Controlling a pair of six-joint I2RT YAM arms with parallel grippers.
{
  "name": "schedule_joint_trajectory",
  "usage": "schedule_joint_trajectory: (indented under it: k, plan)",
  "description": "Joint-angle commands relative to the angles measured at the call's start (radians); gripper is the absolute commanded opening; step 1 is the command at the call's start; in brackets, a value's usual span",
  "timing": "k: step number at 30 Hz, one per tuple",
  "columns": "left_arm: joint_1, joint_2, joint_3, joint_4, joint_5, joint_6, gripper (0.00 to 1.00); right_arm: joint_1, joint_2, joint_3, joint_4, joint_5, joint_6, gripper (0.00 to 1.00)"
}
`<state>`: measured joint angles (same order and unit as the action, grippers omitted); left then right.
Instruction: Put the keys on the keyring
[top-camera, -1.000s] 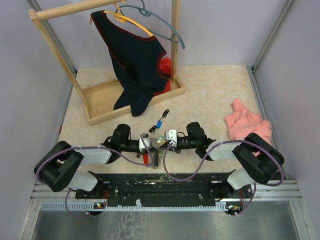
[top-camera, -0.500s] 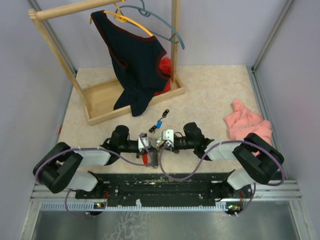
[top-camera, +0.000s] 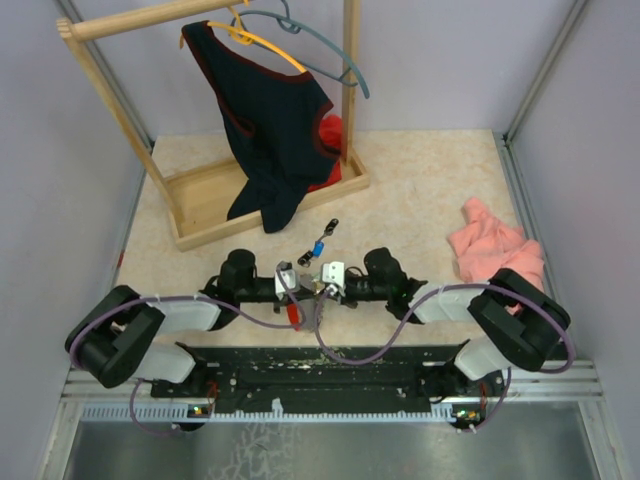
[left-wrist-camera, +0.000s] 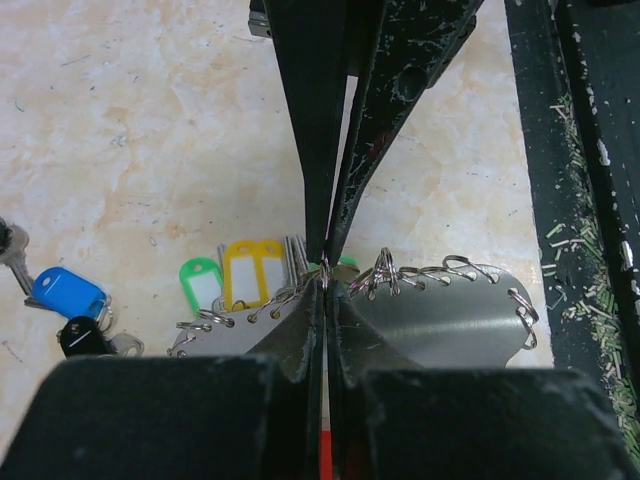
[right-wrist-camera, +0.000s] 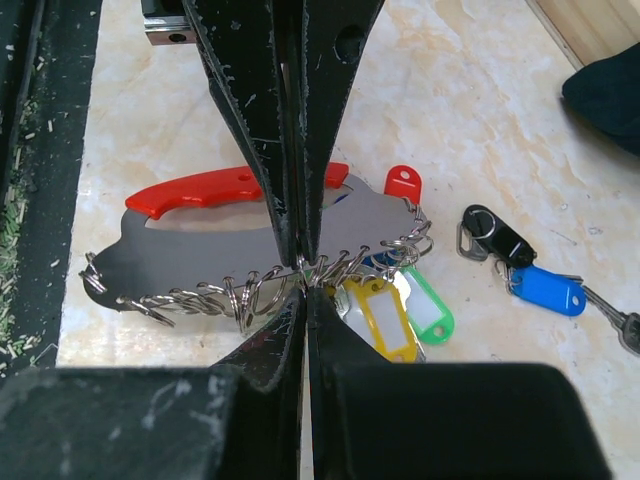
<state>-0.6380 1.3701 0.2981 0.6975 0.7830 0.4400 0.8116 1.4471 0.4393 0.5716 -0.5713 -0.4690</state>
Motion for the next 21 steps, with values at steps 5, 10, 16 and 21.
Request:
schedule_joint_trajectory:
  k: [5, 10, 16, 21]
  plan:
    - [0.027, -0.033, -0.016, 0.100, 0.009, -0.056, 0.01, 0.012, -0.063, -0.048, 0.083, 0.042, -0.058, 0.00]
    - [0.043, -0.037, -0.023, 0.117, 0.012, -0.073, 0.01, 0.012, -0.068, -0.063, 0.088, 0.071, -0.079, 0.00]
    - [0.046, -0.047, -0.037, 0.129, 0.043, -0.046, 0.01, 0.010, -0.066, -0.086, 0.208, 0.066, -0.018, 0.00]
    - [0.046, -0.048, -0.048, 0.143, 0.053, -0.035, 0.01, -0.023, -0.045, -0.121, 0.375, 0.012, 0.081, 0.00]
